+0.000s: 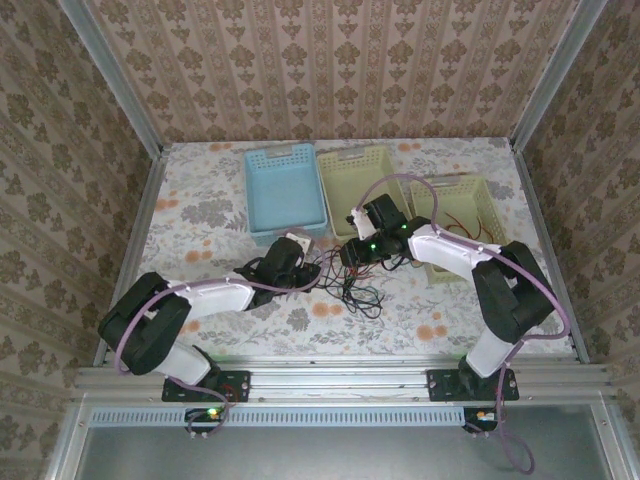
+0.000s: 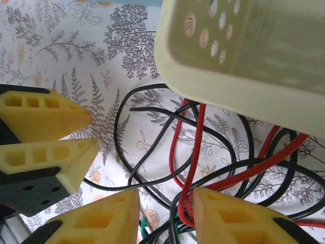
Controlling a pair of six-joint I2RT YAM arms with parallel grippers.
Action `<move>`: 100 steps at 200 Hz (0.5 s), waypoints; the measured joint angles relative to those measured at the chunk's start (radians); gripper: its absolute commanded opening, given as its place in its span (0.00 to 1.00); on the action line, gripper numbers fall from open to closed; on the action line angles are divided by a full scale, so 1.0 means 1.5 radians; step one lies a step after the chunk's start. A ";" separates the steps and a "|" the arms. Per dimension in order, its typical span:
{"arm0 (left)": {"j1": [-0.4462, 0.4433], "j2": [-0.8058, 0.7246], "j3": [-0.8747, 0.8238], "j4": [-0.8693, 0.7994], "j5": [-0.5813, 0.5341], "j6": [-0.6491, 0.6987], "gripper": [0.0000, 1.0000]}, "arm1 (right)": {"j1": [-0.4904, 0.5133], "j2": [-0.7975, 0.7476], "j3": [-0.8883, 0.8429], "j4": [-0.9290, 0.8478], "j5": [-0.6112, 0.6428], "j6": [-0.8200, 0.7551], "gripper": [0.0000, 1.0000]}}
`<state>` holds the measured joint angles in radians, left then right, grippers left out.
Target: Untangle the cables
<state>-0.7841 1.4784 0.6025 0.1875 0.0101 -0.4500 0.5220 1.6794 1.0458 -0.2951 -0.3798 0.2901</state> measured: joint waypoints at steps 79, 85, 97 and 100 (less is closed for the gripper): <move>-0.010 0.013 0.000 0.000 -0.005 0.001 0.43 | 0.001 0.037 0.002 0.000 0.024 -0.002 0.34; -0.010 0.013 0.000 0.000 -0.005 0.001 0.43 | 0.001 0.037 0.002 0.001 0.024 -0.002 0.34; -0.010 0.013 0.000 0.000 -0.005 0.001 0.43 | 0.002 0.038 0.002 0.000 0.024 -0.002 0.34; -0.010 0.013 0.000 0.000 -0.005 0.001 0.43 | 0.002 0.040 0.002 0.000 0.023 -0.002 0.34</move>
<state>-0.7990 1.4982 0.6029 0.1875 0.0032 -0.4492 0.5255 1.7390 1.0485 -0.2947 -0.3447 0.2874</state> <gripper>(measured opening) 0.429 0.339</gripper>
